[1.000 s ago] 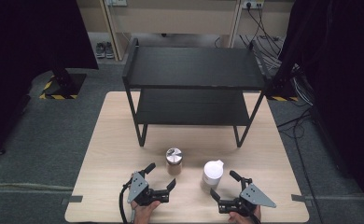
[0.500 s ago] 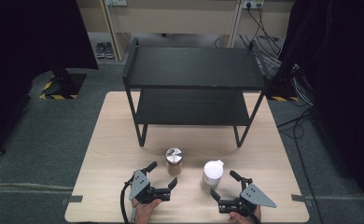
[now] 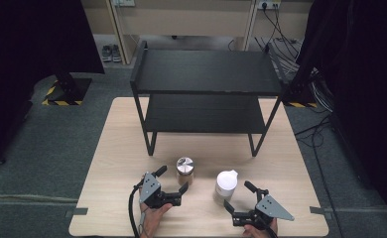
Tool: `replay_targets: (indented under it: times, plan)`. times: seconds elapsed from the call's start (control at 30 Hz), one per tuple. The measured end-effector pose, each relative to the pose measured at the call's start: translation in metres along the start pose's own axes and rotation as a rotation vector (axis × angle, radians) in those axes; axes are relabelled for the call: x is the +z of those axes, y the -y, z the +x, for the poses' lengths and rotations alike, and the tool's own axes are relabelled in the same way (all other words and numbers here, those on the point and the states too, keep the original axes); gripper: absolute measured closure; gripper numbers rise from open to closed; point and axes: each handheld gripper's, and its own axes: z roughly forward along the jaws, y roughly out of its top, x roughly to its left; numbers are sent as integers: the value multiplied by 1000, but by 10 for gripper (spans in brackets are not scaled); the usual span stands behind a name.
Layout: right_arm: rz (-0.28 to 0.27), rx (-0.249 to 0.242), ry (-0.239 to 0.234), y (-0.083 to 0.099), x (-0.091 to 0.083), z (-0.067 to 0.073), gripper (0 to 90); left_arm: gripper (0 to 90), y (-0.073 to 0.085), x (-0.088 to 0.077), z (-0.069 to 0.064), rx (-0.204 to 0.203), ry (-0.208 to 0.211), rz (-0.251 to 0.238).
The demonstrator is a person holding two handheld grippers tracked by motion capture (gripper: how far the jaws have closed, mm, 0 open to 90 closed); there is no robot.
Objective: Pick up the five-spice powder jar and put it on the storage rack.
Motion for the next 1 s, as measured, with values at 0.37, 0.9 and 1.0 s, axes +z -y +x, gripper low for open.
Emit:
replay_targets:
  times: [0.37, 0.9, 1.0]
  plan:
    - [-1, 4, 3, 0, 0, 0, 4, 0, -5, 5, 2, 14, -5, 9]
    - [-2, 4, 6, 0, 0, 1, 4, 1, -13, 22, 1, 30, -7, 65]
    - [-2, 4, 6, 0, 0, 1, 4, 4, -17, 28, -1, 33, -4, 86]
